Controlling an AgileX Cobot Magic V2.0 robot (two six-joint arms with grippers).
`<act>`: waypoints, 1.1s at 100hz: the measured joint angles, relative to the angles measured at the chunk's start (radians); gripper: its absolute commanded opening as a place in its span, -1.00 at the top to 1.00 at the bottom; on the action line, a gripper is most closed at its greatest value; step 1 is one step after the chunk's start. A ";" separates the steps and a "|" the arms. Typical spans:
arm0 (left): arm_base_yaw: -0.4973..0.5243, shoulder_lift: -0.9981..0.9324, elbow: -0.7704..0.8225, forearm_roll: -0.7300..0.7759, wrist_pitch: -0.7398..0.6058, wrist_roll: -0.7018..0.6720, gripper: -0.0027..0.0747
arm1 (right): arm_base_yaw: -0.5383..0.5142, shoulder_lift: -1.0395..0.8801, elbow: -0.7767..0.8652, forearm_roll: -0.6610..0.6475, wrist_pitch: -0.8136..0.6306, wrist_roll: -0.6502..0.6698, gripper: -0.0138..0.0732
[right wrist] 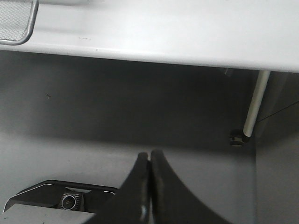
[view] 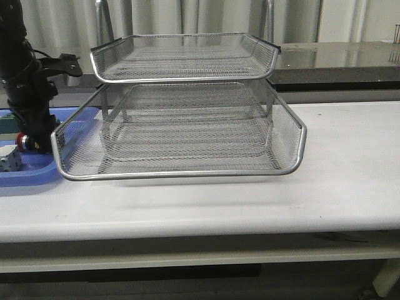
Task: Place button on rack with both arms
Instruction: 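Lower the left gripper into the blue tray and grasp the red button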
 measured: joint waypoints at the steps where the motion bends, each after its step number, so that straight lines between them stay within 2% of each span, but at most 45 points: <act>1: 0.000 0.000 0.000 0.000 0.000 0.000 -0.32 | 0.000 0.000 0.000 0.000 0.000 0.000 0.84; 66: -0.002 0.050 -0.021 0.036 -0.051 0.003 -0.27 | 0.000 0.000 0.000 0.000 0.000 0.000 0.84; 73: -0.002 0.050 -0.021 0.036 -0.051 0.003 -0.16 | 0.000 0.000 0.000 0.000 0.000 0.000 0.84; 92: -0.002 0.053 -0.021 0.036 -0.044 0.003 0.31 | 0.000 0.000 0.000 0.000 0.000 0.000 0.84; 110: -0.002 0.053 -0.022 0.036 -0.044 0.004 0.59 | 0.000 0.000 0.000 0.000 0.000 0.000 0.84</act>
